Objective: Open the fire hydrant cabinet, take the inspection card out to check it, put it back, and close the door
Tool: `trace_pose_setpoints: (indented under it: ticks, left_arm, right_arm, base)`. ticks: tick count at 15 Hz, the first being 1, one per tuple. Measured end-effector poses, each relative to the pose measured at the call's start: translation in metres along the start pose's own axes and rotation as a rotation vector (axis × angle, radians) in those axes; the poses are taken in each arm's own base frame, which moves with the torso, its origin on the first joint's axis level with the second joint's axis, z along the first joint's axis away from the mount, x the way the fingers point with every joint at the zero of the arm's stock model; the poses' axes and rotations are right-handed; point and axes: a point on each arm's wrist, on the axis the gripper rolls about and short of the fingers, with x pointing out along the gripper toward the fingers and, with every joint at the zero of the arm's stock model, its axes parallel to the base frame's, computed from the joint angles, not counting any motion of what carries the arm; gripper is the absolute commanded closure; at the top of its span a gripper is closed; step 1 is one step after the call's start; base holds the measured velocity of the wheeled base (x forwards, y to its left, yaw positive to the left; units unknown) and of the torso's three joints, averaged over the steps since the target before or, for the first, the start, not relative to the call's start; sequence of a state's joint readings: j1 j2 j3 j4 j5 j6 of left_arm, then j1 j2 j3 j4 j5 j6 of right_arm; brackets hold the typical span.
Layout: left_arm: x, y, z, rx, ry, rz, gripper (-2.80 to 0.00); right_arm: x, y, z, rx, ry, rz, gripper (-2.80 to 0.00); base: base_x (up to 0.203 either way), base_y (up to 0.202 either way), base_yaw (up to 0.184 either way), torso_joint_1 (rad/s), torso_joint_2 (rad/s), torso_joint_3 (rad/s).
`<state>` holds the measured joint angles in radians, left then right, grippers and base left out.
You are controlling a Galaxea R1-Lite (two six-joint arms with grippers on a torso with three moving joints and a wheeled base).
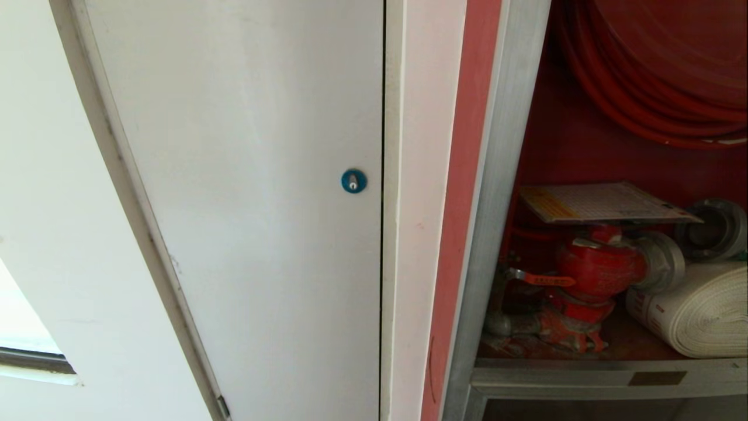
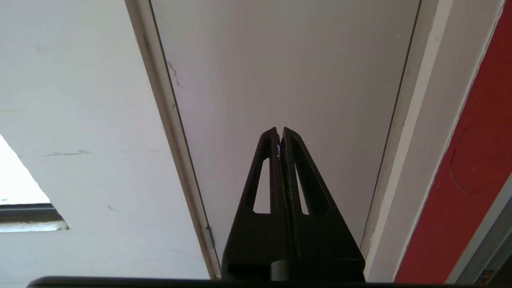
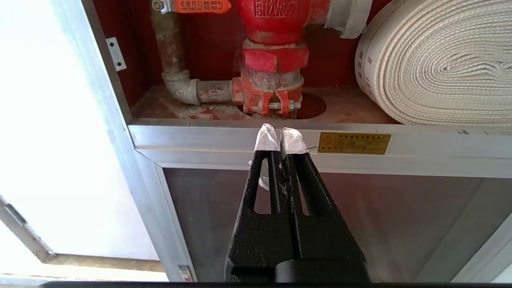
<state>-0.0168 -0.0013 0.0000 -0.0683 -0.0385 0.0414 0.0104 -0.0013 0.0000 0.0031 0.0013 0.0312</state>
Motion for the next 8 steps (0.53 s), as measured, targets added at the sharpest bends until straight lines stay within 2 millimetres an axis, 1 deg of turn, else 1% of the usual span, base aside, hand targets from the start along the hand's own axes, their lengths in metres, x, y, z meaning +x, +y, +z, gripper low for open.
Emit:
trace_pose_setpoints:
  ticks: [1,2,8]
  left_arm:
    - [0.0000,0.0000,0.0000,0.001,0.000,0.000,0.00]
    - [0.0000,0.0000,0.0000,0.001,0.000,0.000,0.00]
    - [0.0000,0.0001,0.0000,-0.008,0.000,0.006,0.00]
  right_arm:
    - [0.0000,0.0000,0.0000,0.000,0.000,0.000,0.00]
    - [0.0000,0.0000,0.0000,0.000,0.000,0.000,0.00]
    - [0.0000,0.0000,0.0000,0.000,0.000,0.000,0.00]
  base:
    - [-0.102,0.000,0.001,0.017,0.01,0.005]
    - [-0.180,0.000,0.000,0.009,0.00,0.000]
    - [-0.196,0.000,0.000,-0.001,0.00,0.002]
